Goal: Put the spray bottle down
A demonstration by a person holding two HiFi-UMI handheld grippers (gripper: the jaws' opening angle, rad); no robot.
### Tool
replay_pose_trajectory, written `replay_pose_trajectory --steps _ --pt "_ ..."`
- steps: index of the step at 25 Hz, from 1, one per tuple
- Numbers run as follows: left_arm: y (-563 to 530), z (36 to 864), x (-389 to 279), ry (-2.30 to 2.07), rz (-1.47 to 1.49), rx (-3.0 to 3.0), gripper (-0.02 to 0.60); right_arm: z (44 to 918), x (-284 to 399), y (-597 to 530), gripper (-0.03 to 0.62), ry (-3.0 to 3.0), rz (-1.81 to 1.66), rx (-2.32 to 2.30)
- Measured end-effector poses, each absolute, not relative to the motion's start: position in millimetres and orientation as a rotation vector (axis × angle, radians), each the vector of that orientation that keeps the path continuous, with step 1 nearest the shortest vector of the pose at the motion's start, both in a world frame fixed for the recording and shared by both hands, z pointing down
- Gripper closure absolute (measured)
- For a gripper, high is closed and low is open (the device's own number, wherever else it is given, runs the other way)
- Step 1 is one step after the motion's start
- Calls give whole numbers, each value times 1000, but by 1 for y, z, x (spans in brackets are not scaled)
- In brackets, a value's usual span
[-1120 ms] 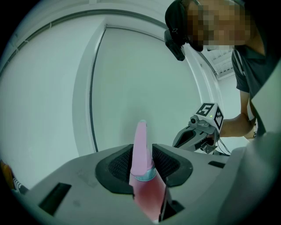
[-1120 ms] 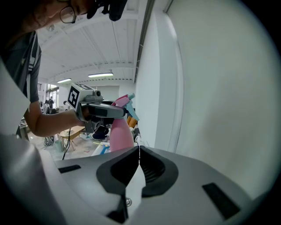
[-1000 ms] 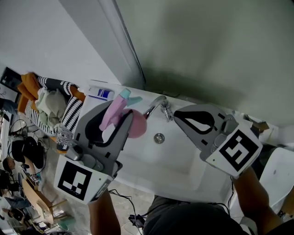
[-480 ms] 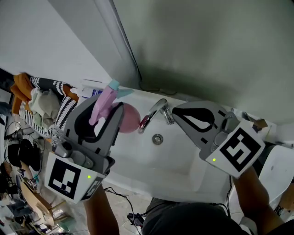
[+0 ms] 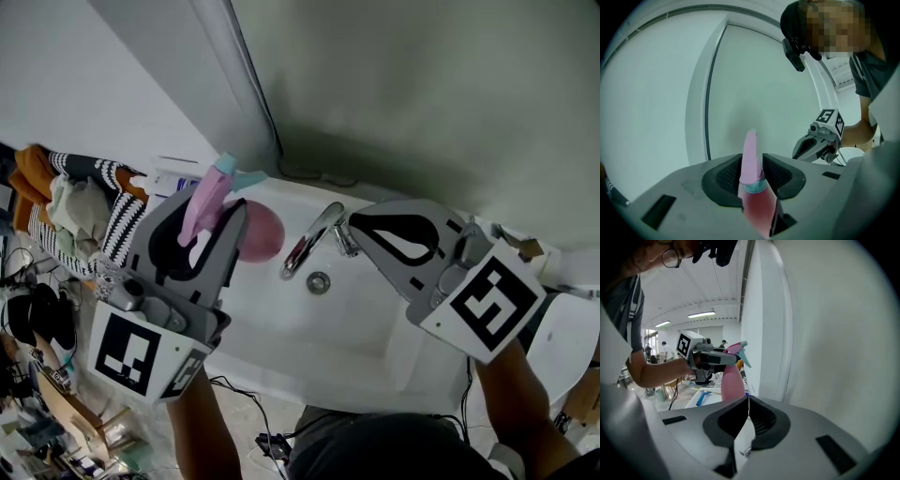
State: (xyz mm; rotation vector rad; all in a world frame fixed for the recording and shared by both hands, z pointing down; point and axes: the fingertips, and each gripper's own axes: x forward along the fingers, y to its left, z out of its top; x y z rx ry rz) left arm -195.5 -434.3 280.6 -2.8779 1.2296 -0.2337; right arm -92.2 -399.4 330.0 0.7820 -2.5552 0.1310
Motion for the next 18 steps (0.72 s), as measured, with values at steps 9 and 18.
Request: replay_pose_trajectory --steps 9,18 --pt "-473 334 -206 1257 -262 -2898 451 370 -100 -433 585 -2534 175 777" --pt "-488 363 -209 1271 -281 -2925 451 380 -101 -443 585 -2511 200 784"
